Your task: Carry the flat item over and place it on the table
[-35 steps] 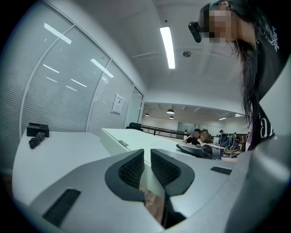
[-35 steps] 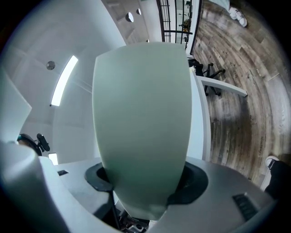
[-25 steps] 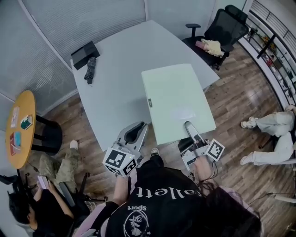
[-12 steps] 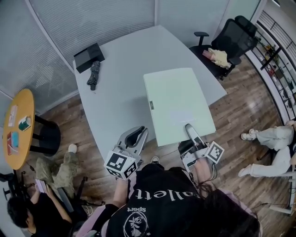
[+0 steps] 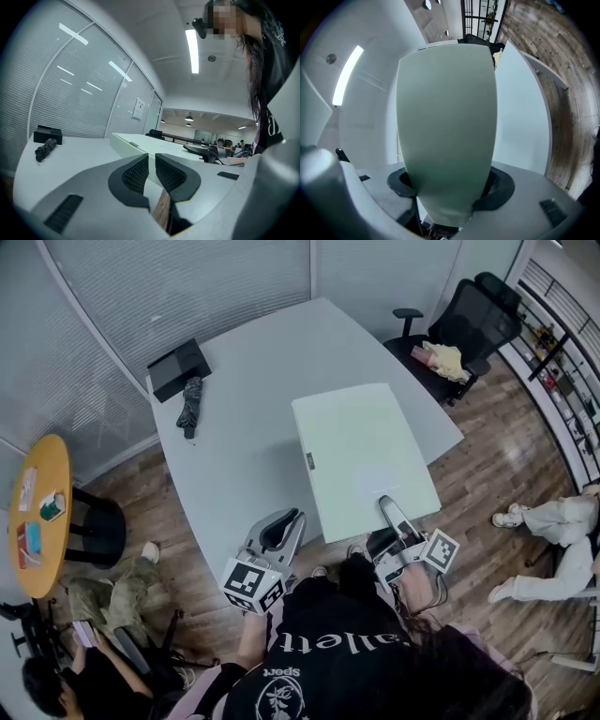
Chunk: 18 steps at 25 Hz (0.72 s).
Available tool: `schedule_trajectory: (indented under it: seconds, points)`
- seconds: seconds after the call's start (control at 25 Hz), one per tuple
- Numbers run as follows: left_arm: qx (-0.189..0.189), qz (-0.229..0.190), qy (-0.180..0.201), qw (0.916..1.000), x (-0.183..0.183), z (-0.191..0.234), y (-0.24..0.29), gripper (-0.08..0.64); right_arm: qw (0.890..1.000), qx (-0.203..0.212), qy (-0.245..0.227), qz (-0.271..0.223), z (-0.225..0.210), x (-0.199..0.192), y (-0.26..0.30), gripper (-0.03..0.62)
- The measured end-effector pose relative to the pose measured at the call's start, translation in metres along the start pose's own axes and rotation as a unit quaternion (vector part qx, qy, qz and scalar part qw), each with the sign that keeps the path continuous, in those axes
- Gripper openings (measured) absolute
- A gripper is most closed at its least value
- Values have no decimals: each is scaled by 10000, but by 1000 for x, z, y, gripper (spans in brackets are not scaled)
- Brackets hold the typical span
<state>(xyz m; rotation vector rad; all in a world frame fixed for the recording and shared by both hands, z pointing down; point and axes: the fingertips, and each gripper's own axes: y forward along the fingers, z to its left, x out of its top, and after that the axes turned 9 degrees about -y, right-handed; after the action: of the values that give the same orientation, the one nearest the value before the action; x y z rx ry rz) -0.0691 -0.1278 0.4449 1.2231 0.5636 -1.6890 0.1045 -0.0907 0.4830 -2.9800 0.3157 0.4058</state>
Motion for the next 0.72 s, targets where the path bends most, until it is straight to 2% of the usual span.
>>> schedule_trajectory:
  seconds: [0.32,0.72]
  points:
    - [331,-44,-93,9994,6,24,21,61,9996,-18,-37,288,-18,29,43,298]
    - [1039,-389,-235,9935,33,62,71,61,9941,-205,-282,1025,-78,103,139,298]
